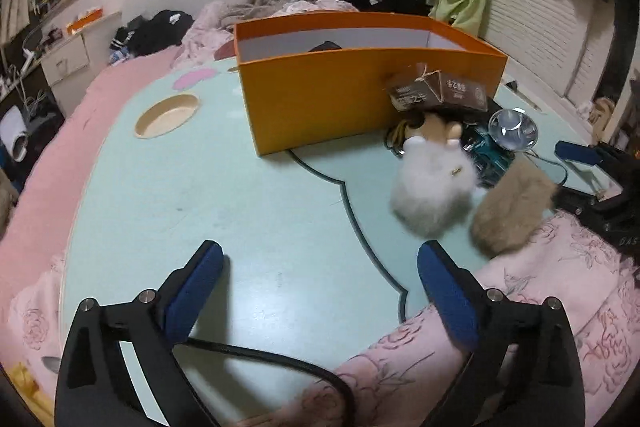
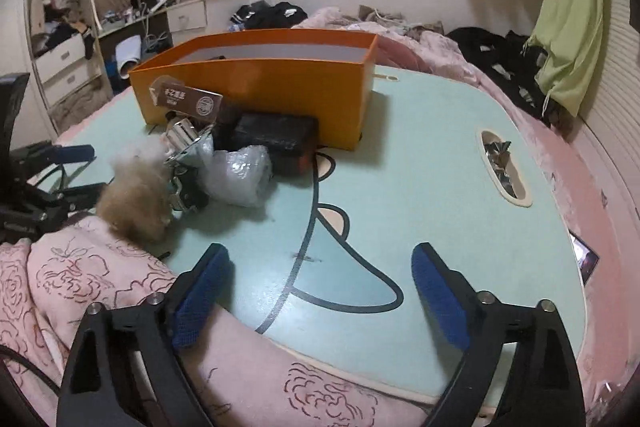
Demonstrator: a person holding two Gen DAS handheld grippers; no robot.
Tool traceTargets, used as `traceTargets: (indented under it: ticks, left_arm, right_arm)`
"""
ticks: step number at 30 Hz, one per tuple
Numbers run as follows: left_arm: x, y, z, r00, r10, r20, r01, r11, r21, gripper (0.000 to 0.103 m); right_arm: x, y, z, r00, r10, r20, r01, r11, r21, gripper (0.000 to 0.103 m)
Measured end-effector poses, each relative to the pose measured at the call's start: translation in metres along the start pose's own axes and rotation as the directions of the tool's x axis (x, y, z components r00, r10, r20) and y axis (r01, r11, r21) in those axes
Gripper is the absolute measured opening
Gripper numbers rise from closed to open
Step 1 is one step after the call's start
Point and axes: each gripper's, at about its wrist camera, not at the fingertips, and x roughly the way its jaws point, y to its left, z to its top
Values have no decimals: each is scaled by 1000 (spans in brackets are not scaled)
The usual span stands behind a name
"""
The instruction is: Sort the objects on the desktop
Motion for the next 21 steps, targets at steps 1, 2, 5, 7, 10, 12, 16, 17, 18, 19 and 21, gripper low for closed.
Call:
traceTargets:
  ticks: [1, 2, 5, 7, 10, 12, 16, 17, 18, 19, 21]
  left_arm:
    - [1, 2, 1, 1000, 5, -6, -5, 1000, -13, 103]
    - [1, 4, 0, 1000, 9, -4, -9, 1000, -19, 103]
    - [-1, 2, -2, 1000, 14, 9, -13, 1000, -21, 103]
    - [-1, 3, -4, 1000, 14, 11, -14, 1000, -21, 103]
    - [0, 3, -4, 1000, 14, 11, -13, 1000, -22, 103]
    - [-1, 3, -4, 1000, 14, 12, -14, 1000, -22, 103]
    - [-1, 4, -4, 1000, 13, 11, -13, 1000, -21, 103]
    - [-1, 3, -5, 1000, 13, 12, -13, 1000, -21, 103]
    - [-1, 3, -5, 1000, 13, 12, -13, 1000, -21, 103]
    - [-1, 4, -4, 1000, 13, 11, -13, 1000, -21, 103]
    - [-1, 4, -4, 1000, 13, 11, -13, 1000, -21, 103]
  right_arm:
    - [1, -2, 0, 1000, -4, 2, 4, 1000, 8, 103]
    - [1, -3, 0, 1000, -4, 3, 4, 1000, 6, 103]
    - [2, -3, -2, 1000, -5, 4, 5, 1000, 5, 103]
    - [2, -3, -2, 1000, -5, 8, 5, 1000, 7, 103]
    - [2, -2, -3, 1000, -4, 11, 4, 1000, 8, 103]
    - [1, -2, -2, 1000, -5, 11, 5, 1000, 9, 103]
    - [0, 0, -2, 1000, -3, 15, 3, 1000, 10, 103]
    - [-1, 1, -2, 1000, -3, 15, 3, 1000, 10, 103]
    - [-1, 1, -2, 1000, -4, 15, 4, 1000, 10, 103]
    - [-1, 1, -2, 1000, -3, 16, 3, 1000, 10, 103]
    - [-1, 1, -2, 1000, -5, 15, 5, 1000, 11, 103]
